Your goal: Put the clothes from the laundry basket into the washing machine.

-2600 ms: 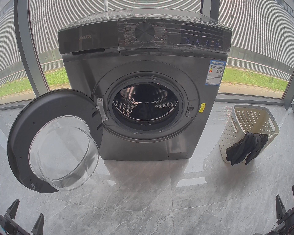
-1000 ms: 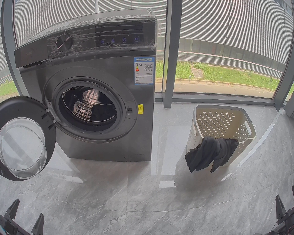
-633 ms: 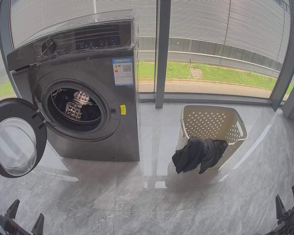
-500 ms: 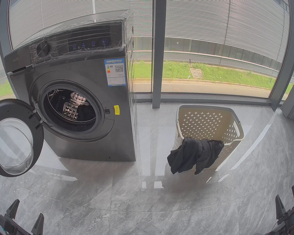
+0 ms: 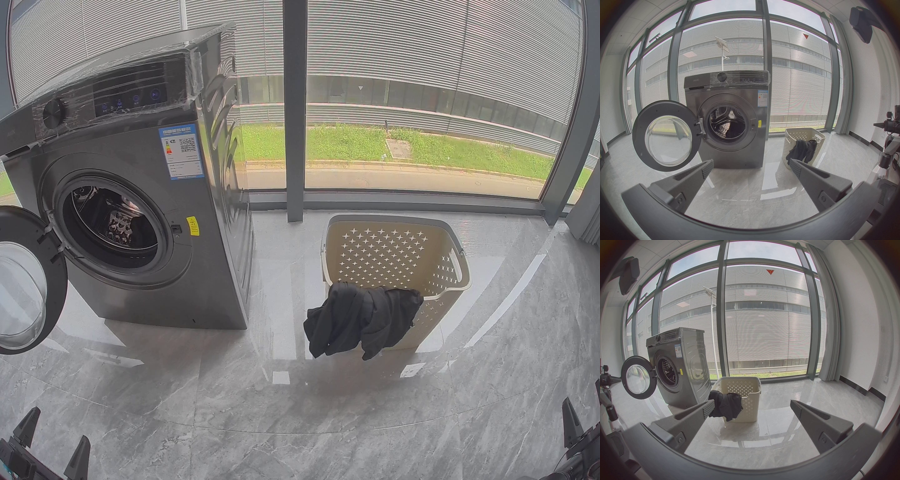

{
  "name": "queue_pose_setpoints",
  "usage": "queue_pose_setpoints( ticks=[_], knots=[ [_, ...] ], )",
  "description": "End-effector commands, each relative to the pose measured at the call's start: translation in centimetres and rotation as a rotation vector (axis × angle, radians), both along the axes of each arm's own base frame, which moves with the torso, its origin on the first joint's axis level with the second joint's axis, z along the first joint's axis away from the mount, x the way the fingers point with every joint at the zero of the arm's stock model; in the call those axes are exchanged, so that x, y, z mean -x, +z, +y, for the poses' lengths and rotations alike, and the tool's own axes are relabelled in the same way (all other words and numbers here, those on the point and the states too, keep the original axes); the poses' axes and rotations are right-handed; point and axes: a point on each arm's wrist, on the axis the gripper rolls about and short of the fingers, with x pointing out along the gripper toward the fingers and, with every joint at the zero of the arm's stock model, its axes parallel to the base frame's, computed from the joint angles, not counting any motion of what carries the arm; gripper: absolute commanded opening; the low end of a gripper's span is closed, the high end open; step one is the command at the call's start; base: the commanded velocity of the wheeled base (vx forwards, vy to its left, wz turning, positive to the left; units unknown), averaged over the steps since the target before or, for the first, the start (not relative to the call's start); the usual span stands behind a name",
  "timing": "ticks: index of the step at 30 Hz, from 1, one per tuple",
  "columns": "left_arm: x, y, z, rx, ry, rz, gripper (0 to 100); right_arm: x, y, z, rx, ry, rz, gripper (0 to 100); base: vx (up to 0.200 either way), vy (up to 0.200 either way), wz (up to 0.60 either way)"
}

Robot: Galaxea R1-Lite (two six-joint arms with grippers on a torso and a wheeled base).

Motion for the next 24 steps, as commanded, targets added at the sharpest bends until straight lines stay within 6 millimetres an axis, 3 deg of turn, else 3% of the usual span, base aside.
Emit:
queue_pose_setpoints(
  ticks=[1, 3, 15, 24],
  knots=[
    [-0.02, -0.53, 0.00, 0.000, 0.001, 0.003, 100, -0.02, -0.52, 0.00, 0.000, 0.000, 0.002, 100, 0.000, -0.200, 0.00],
    [-0.02, -0.53, 0.00, -0.001, 0.001, 0.003, 100, -0.02, -0.52, 0.00, 0.000, 0.000, 0.002, 100, 0.000, -0.200, 0.00],
    [-0.02, -0.53, 0.00, 0.000, -0.001, 0.003, 100, -0.02, -0.52, 0.00, 0.000, 0.000, 0.002, 100, 0.000, 0.000, 0.00],
    [-0.02, -0.53, 0.00, 0.000, -0.001, 0.003, 100, -0.02, -0.52, 0.00, 0.000, 0.000, 0.002, 100, 0.200, 0.000, 0.00]
  ],
)
